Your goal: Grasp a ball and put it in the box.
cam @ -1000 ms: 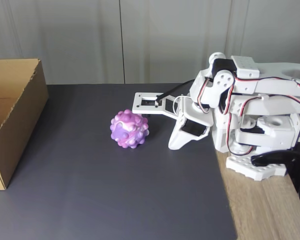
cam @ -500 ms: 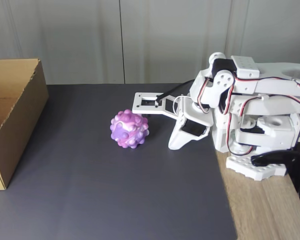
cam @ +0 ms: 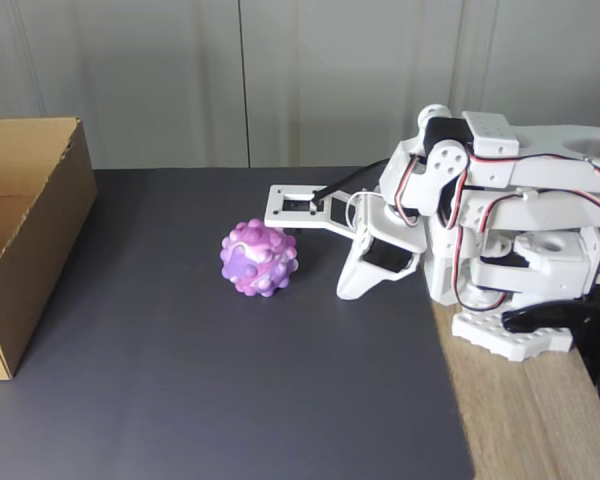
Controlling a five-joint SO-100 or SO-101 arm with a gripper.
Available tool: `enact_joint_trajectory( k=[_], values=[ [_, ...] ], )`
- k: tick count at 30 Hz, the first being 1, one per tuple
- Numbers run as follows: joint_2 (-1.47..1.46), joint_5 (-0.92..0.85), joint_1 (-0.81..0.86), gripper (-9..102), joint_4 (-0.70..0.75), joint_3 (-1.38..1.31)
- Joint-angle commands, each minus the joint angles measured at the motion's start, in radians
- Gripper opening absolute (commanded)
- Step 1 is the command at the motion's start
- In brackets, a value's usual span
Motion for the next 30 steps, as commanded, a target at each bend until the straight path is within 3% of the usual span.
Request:
enact_joint_trajectory(
  k=[1,16,30],
  values=[
    [-0.008,-0.005,-0.011,1,0.014,0.002],
    [-0.008,-0.005,-0.009,0,0.015,0.002],
    [-0.008,-0.009,0.152,0,0.018,0.002]
  ],
)
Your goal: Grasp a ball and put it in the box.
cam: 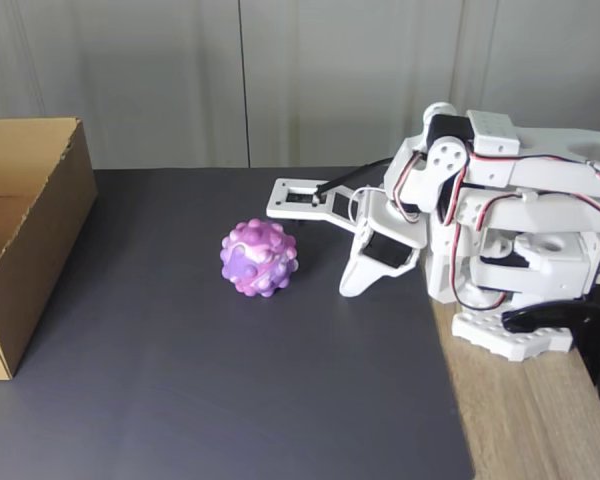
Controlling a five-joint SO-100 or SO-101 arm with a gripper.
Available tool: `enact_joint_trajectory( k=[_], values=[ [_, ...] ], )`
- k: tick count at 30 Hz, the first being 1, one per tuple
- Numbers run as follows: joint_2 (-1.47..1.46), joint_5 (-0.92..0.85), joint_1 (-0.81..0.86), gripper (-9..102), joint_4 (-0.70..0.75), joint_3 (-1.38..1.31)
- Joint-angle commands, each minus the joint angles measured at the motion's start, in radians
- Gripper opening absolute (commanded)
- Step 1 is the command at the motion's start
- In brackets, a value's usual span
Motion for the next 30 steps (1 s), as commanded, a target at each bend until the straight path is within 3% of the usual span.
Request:
enact_joint_trajectory(
  k=[1,14,20,30],
  values=[
    [-0.008,-0.005,0.032,0,0.011,0.002],
    [-0.009,0.014,-0.032,0,-0.009,-0.009],
    [-0.009,0.035,-0.032,0,-0.08,-0.072],
    [-0.008,0.035,-0.025,0,-0.08,-0.222]
  ],
)
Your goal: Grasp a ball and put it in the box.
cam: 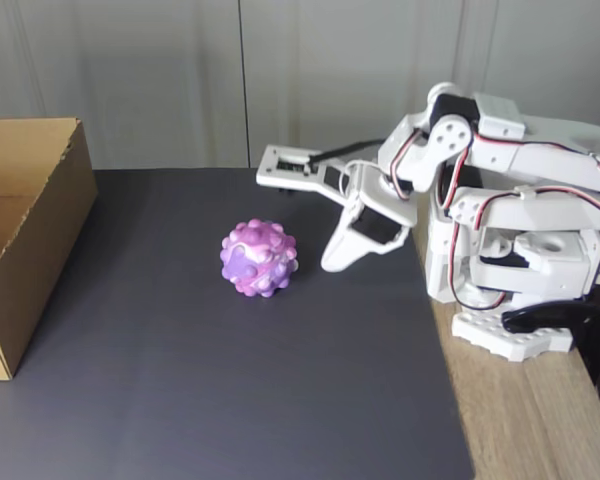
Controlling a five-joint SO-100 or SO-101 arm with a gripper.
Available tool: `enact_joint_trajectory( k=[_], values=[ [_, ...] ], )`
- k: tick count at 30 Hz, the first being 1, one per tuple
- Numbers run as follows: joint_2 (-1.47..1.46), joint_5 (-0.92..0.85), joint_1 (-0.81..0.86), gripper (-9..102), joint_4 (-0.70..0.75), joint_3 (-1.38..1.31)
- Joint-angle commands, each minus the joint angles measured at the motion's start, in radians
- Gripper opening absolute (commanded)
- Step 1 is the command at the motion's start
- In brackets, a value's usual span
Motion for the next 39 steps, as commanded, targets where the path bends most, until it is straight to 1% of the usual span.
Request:
enact_joint_trajectory(
  k=[1,6,17,20,24,25,30,35,39],
  values=[
    [0.002,0.006,0.003,0,-0.012,-0.087],
    [-0.117,0.0,0.035,0,-0.043,-0.221],
    [-0.64,0.071,0.124,0,-0.256,-0.603],
    [-0.736,0.091,0.135,0,-0.267,-0.673],
    [-0.772,0.112,0.141,0,-0.268,-0.681],
    [-0.776,0.115,0.143,2,-0.268,-0.676],
    [-0.798,0.14,0.147,17,-0.267,-0.641],
    [-0.813,0.153,0.147,26,-0.279,-0.591],
    [-0.827,0.166,0.156,31,-0.291,-0.569]
  ],
)
